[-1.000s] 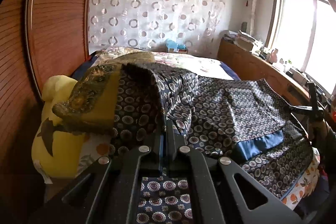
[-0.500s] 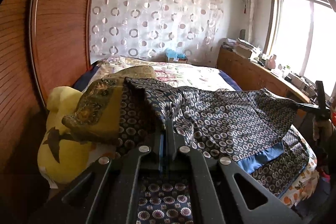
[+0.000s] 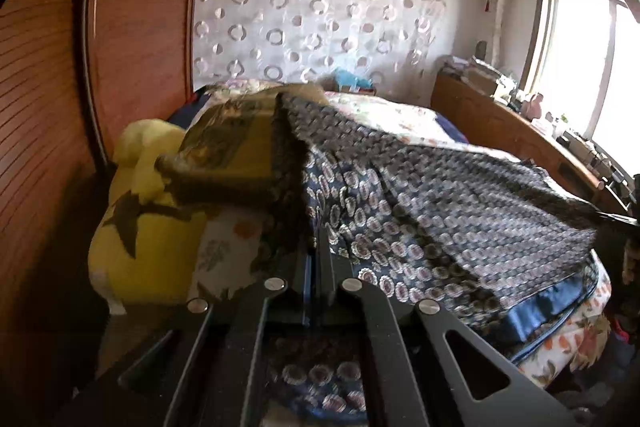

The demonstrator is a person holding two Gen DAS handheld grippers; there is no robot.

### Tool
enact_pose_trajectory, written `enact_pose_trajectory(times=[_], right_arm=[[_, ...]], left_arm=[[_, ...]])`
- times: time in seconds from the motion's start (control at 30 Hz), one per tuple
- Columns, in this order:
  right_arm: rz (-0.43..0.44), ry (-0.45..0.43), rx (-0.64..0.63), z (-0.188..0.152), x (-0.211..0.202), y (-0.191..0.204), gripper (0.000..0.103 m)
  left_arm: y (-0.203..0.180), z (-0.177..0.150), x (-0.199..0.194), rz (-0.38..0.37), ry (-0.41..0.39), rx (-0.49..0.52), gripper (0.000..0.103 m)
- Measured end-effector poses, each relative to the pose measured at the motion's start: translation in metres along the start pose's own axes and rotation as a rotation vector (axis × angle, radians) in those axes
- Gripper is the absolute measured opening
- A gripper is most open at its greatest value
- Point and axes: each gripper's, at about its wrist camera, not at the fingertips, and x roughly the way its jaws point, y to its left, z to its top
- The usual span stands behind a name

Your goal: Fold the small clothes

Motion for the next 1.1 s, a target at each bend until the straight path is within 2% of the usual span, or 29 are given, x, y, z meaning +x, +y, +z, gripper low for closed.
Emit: enact_pose_trajectory(times=[0.37, 0.5, 0.53, 0.57, 0.63, 0.7, 0.8, 0.9, 1.1], right_arm=[[-0.046, 0.016, -0.044, 0.006, 0.007, 0.007, 0.002], [-0.107, 0.009, -0.069, 0.013, 0.015, 0.013, 0.009], [-0.115, 0.003, -0.078, 0.016, 0.016, 0.015, 0.014], [-0.124, -0.006, -0.083, 0.018, 0.017, 0.017, 0.024], [-0.134, -0.022, -0.089, 0.023, 0.020, 0.022, 0.037], [-0.131, -0.034, -0.102, 0.025, 0.022, 0.029, 0.039], [-0.102, -0.031, -0.123, 0.027, 0.035, 0.044, 0.040], [-0.059, -0.006, -0.136, 0.024, 0.058, 0.060, 0.041], [0.003, 0.048, -0.181, 0.016, 0.100, 0.092, 0.041]], left_arm=[[0.009, -0.019, -0.012, 0.024, 0.027, -0.011, 0.002], [0.011, -0.021, -0.012, 0.055, 0.032, -0.018, 0.002], [0.012, -0.021, -0.012, 0.052, 0.035, -0.024, 0.002], [0.013, -0.021, -0.012, 0.048, 0.036, -0.029, 0.003], [0.014, -0.020, -0.012, 0.055, 0.037, -0.032, 0.009], [0.015, -0.020, -0.015, 0.068, 0.030, -0.028, 0.029], [0.016, -0.021, -0.015, 0.055, 0.029, -0.034, 0.049], [0.016, -0.024, -0.012, 0.055, 0.050, -0.030, 0.055], [0.012, -0.038, -0.003, 0.084, 0.103, -0.017, 0.055]])
